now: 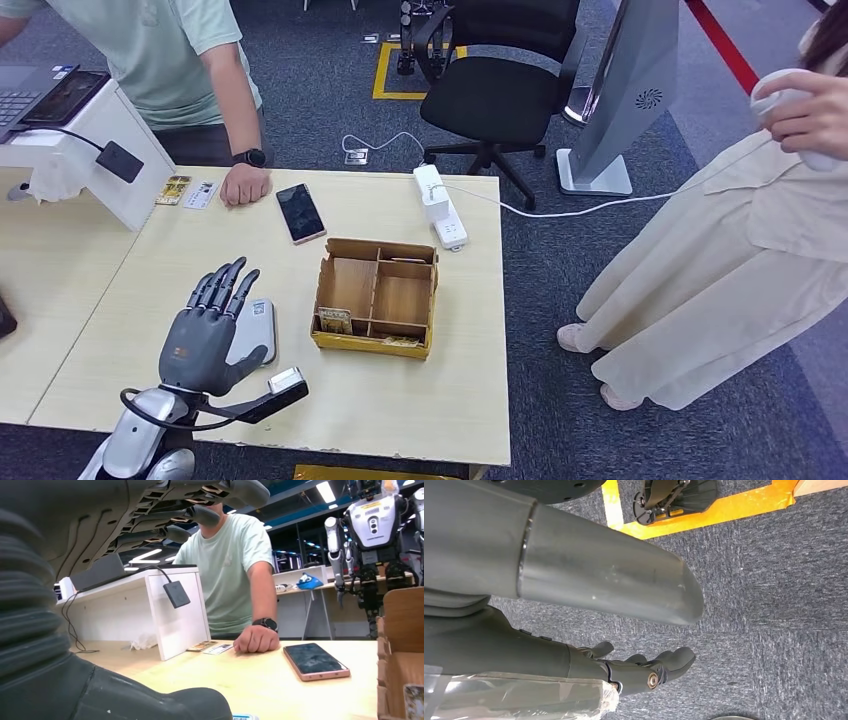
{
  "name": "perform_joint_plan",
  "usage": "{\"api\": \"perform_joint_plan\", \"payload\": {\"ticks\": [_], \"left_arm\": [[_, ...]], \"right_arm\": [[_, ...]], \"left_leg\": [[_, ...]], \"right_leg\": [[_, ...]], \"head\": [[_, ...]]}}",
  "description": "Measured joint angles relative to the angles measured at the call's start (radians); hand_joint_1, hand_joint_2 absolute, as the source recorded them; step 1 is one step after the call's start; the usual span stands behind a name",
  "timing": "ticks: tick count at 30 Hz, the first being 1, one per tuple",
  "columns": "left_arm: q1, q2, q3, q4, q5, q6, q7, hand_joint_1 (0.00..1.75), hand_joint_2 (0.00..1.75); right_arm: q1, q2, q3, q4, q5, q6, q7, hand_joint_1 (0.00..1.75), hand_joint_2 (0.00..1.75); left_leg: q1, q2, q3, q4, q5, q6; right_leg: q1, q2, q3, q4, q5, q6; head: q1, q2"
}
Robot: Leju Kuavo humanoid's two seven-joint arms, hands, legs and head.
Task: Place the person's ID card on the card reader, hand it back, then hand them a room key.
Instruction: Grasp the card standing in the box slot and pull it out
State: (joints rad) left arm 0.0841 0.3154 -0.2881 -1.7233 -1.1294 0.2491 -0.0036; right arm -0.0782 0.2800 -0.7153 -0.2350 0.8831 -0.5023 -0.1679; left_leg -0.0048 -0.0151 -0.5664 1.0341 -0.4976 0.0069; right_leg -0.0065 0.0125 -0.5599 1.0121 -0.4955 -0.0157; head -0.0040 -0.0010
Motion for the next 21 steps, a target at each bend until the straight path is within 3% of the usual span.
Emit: {"api": "perform_joint_plan", "payload": {"ticks": [13,21], "left_arm": [[-0.006,-0.005,-0.015,0.000,-0.042,0.004,-0.007,0.00,1.75],[-0.110,-0.026,-0.051,0.063,-0.078,0.009,-0.008,0.00,1.75]], "right_arm": [[-0.004,0.000,0.000,0.000,0.013,0.001,0.000,0.00,0.00],[-0.025,0.000,0.010,0.000,0.040,0.008,0.010,0.00,0.00]], "left_leg": [[0.000,0.000,0.000,0.000,0.000,0.000],[0.000,0.000,0.000,0.000,0.001,0.000]], "right_leg": [[0.000,0.000,0.000,0.000,0.000,0.000],[0.000,0.000,0.000,0.000,0.001,0.000]], "head": [[0.000,0.000],[0.000,0.000]]}}
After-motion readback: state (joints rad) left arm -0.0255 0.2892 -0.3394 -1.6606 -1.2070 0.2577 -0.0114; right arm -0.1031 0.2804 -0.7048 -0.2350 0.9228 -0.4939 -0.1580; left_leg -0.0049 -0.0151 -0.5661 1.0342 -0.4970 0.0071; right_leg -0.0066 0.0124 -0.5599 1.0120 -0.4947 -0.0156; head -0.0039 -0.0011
